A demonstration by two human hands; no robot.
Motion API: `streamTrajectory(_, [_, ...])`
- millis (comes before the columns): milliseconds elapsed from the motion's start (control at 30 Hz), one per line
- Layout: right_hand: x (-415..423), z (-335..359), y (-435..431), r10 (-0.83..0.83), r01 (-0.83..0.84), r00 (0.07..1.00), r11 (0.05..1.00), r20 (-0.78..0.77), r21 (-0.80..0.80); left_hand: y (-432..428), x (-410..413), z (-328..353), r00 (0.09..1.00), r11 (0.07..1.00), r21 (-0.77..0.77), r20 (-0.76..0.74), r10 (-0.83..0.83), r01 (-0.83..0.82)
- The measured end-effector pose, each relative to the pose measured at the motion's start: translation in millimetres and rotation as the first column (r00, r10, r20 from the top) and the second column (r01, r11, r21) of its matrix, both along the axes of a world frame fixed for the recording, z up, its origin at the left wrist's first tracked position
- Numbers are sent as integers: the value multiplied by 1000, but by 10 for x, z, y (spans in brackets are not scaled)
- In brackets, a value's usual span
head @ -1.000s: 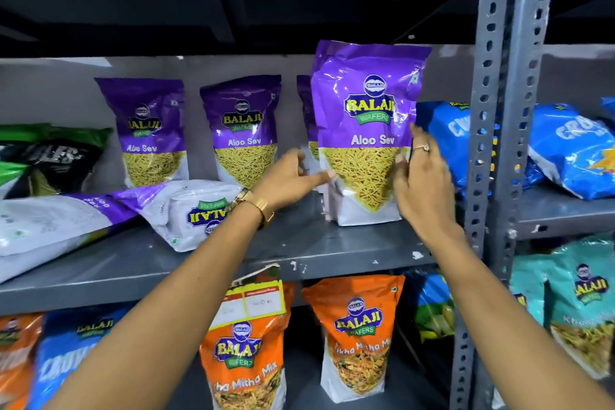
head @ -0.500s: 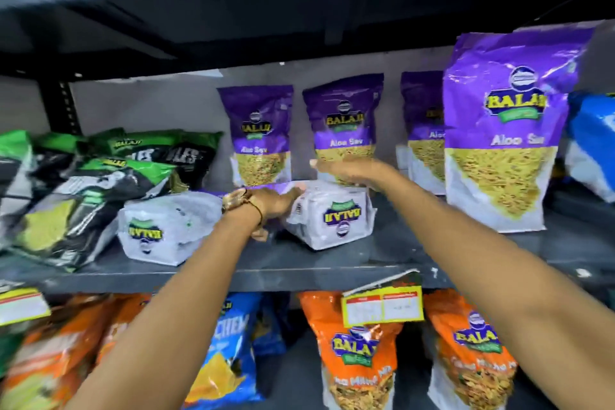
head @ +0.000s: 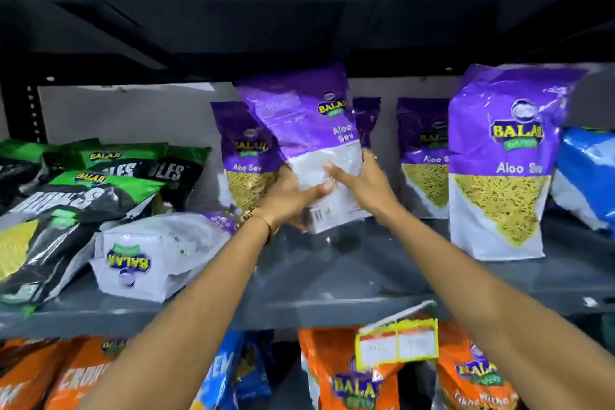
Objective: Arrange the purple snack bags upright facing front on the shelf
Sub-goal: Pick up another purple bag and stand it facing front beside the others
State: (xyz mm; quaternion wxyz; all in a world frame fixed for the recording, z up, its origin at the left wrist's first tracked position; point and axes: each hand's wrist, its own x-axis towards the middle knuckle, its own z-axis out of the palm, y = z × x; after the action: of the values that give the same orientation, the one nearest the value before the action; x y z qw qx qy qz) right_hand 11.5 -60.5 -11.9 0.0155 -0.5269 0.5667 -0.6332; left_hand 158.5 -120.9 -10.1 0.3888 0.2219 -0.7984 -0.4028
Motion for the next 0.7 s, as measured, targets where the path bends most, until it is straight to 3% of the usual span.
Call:
streamTrajectory(100, [-127, -66, -181, -59, 66, 995, 995, 83, -74, -244, -231, 37, 991, 977, -176, 35, 126, -118])
streamTrajectory(233, [-326, -151, -365, -173, 185, 970, 981, 171, -60, -464, -523, -5, 977, 968, -212, 134, 163, -133])
streamTrajectory(333, [-373, -289, -422, -275, 286, 915, 958, 294, 6, -574, -690, -157, 973, 961, -210, 105, 203, -178])
streamTrajectory(400, [-416, -386, -420, -332, 327, 896, 943, 297, 68, -649, -768, -292, 978, 965, -199, 83, 192, -172])
streamTrajectory(533, [-582, -490, -379, -298, 277, 928, 953, 223, 120, -780, -788, -480, 987, 967, -202, 6, 162, -157])
streamTrajectory(700, [-621, -533, -412, -188, 93, 864, 971, 467, 219, -807, -687, -606, 973, 964, -140, 26, 231, -225])
